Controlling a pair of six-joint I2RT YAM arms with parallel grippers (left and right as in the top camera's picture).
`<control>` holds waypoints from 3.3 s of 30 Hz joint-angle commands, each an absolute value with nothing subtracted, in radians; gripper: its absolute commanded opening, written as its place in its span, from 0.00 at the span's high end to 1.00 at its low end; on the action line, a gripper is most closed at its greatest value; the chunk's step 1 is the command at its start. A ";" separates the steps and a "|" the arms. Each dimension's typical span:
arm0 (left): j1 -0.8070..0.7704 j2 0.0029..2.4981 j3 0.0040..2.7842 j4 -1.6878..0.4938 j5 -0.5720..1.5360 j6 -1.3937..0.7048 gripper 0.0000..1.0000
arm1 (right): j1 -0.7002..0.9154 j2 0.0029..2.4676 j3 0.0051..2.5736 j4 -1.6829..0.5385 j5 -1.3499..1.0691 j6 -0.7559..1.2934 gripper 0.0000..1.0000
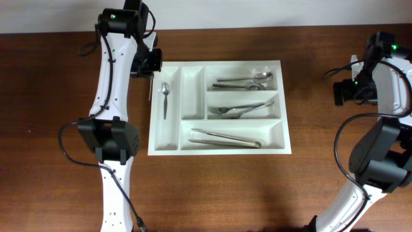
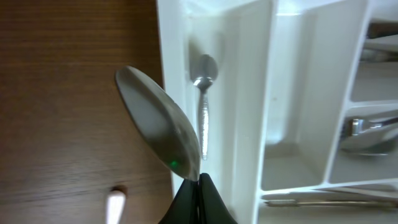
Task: Pack container
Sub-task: 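Lift the spoon and carry it over the tray's left compartment, then lower the spoon beside the first and open the left gripper, then move the left gripper down over the white plastic knife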
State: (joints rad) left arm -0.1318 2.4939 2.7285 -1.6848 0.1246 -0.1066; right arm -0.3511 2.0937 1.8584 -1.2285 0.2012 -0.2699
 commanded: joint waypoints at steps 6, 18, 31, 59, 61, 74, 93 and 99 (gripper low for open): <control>-0.138 2.481 2.672 -1.688 0.221 -0.142 0.98 | -0.354 2.085 1.853 -1.229 0.214 -0.273 0.01; -0.178 2.481 2.498 -1.685 0.153 -0.142 0.98 | -0.354 2.085 1.853 -1.229 0.214 -0.273 0.01; -0.198 2.483 2.420 -1.623 0.152 -0.142 0.89 | -0.354 2.085 1.853 -1.229 0.214 -0.273 0.01; -0.047 2.349 2.723 -1.688 0.037 -0.059 0.01 | -0.354 2.085 1.853 -1.229 0.214 -0.273 0.01; -0.042 2.300 2.698 -1.688 0.036 -0.035 0.01 | -0.354 2.085 1.853 -1.229 0.214 -0.273 0.01; 0.140 1.974 2.028 -1.688 -0.019 -0.040 0.01 | -0.354 2.085 1.853 -1.229 0.214 -0.273 0.02; 0.202 1.972 1.562 -1.278 -0.019 0.238 0.01 | -0.354 2.085 1.853 -1.229 0.214 -0.273 0.01; 0.200 1.972 1.528 -1.195 -0.020 0.461 0.01 | -0.354 2.085 1.853 -1.229 0.214 -0.273 0.01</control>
